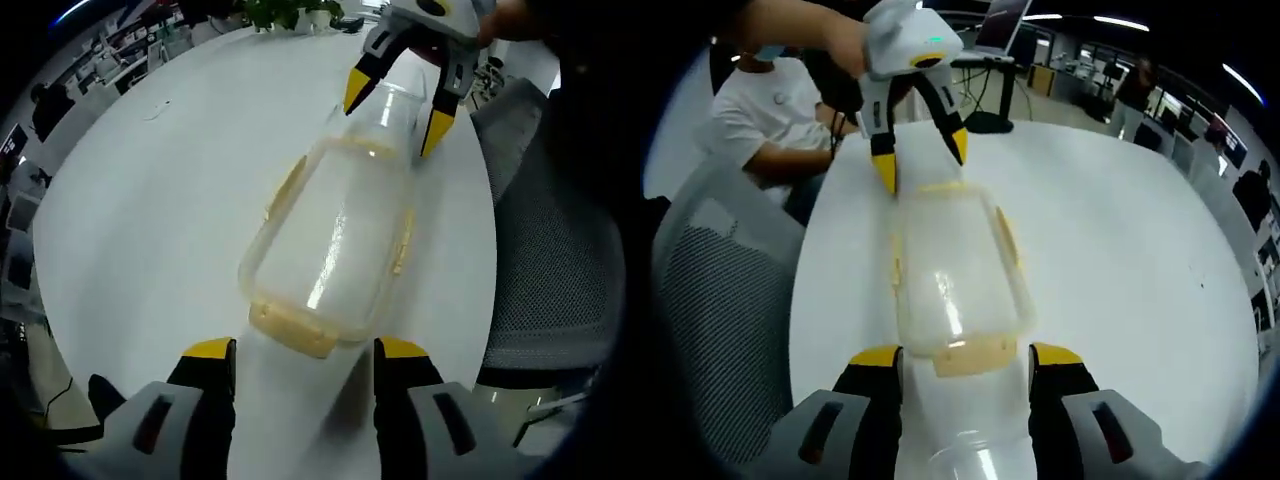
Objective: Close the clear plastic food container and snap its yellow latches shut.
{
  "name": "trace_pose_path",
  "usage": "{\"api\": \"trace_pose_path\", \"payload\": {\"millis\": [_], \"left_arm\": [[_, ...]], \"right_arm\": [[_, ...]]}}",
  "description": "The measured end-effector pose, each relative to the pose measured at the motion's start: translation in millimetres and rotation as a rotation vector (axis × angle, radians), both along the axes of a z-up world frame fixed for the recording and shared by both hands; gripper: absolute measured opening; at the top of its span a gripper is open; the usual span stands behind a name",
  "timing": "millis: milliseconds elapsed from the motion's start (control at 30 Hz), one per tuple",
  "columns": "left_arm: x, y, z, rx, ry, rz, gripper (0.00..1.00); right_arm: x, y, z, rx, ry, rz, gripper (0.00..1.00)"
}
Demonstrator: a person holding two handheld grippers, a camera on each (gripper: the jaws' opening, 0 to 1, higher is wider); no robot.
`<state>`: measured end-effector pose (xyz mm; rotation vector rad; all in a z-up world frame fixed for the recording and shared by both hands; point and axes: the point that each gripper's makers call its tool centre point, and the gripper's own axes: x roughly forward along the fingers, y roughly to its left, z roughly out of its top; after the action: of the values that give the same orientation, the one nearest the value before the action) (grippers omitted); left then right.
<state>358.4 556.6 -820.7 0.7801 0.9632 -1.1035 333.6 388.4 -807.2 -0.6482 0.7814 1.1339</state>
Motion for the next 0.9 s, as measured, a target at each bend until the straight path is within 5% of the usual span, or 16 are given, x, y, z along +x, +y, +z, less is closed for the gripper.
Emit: {"api": "trace_pose_path", "payload": {"millis": [900], "left_arm": [[1.6,-4.5,-15.4,0.115,-0.001,-0.251,0.52]], "right_arm": [[10.5,-1.3,-20.0,-0.091,0.003,0.077,0.47]]}}
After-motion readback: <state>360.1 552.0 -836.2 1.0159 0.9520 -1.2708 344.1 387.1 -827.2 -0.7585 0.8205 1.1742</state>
